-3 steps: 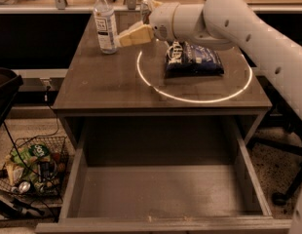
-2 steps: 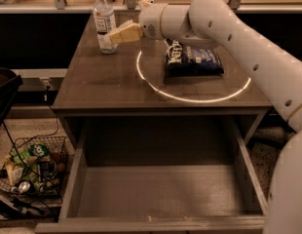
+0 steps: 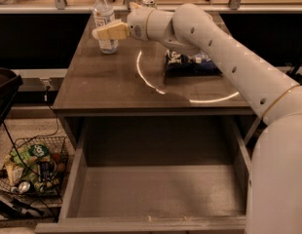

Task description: Place blue plastic bottle into top drawer

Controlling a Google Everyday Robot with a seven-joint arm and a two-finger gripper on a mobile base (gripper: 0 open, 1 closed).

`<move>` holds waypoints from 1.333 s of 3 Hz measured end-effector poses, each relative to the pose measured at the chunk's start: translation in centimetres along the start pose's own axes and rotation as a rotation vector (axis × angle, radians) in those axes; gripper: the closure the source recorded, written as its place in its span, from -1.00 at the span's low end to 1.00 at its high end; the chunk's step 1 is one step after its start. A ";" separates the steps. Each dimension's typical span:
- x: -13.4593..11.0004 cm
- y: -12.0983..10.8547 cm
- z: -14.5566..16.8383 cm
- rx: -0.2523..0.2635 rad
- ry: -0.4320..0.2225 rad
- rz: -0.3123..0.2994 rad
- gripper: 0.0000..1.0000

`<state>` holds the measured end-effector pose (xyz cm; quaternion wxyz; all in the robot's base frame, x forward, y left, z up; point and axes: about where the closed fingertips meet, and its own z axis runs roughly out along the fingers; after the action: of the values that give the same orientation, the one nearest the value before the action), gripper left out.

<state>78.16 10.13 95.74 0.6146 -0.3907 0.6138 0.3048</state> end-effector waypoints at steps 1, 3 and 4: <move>0.0 0.3 2.1 0.011 -0.031 0.027 -1.00; 0.1 1.0 5.0 0.005 -0.025 0.032 -1.00; 0.4 0.6 6.2 0.001 -0.016 0.037 -0.62</move>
Offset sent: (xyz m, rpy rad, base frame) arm 0.0200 0.0452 -0.0030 0.0510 0.0060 -0.0201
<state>80.89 15.73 94.87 0.6140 -0.3765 0.6160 0.3191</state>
